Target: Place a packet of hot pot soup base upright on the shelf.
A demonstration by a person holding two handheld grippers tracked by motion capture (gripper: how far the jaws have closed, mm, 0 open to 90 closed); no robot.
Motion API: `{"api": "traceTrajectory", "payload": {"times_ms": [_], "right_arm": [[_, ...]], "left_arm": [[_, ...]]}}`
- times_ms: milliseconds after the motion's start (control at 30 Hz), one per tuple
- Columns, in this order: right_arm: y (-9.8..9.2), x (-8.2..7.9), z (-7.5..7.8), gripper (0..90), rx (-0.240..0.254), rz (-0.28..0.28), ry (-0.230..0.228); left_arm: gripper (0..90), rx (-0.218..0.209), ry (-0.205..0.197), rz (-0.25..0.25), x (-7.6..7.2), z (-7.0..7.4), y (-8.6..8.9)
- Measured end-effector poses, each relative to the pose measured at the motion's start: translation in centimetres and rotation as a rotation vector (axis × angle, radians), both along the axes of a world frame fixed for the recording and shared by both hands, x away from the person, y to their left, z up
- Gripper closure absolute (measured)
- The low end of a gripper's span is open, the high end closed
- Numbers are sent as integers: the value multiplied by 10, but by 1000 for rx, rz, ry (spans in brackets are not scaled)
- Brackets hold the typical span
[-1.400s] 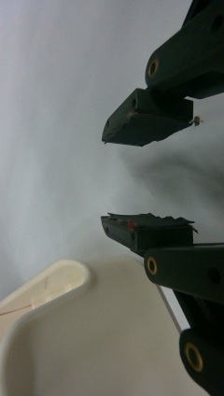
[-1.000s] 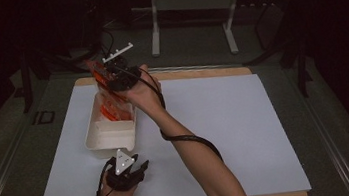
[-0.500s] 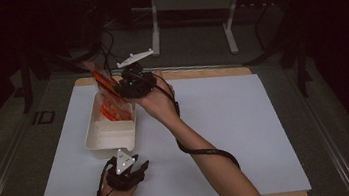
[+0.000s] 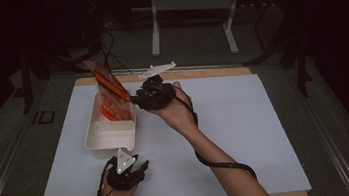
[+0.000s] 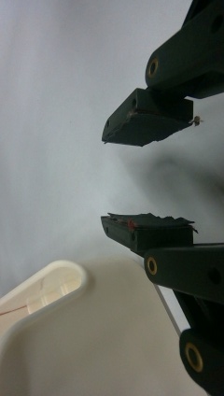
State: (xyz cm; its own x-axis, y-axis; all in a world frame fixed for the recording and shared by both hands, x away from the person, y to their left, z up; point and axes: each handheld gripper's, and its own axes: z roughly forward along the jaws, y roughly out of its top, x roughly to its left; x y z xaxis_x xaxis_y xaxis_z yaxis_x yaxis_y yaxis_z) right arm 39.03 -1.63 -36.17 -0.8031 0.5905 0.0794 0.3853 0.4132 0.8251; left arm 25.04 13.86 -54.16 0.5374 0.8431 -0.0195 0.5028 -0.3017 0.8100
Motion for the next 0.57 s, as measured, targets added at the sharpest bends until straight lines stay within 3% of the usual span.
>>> {"api": "traceTrajectory", "payload": {"times_ms": [333, 467, 567], "right_arm": [[-33, 10, -50, 622, -10, -62, 94], [-45, 12, -64, 604, -27, -80, 108], [-58, 15, -78, 596, -73, -119, 101]], "left_arm": [[534, 7, 6, 1, 0, 0, 0], [533, 9, 10, 0, 1, 0, -1], [533, 6, 11, 2, 1, 0, -1]]}}
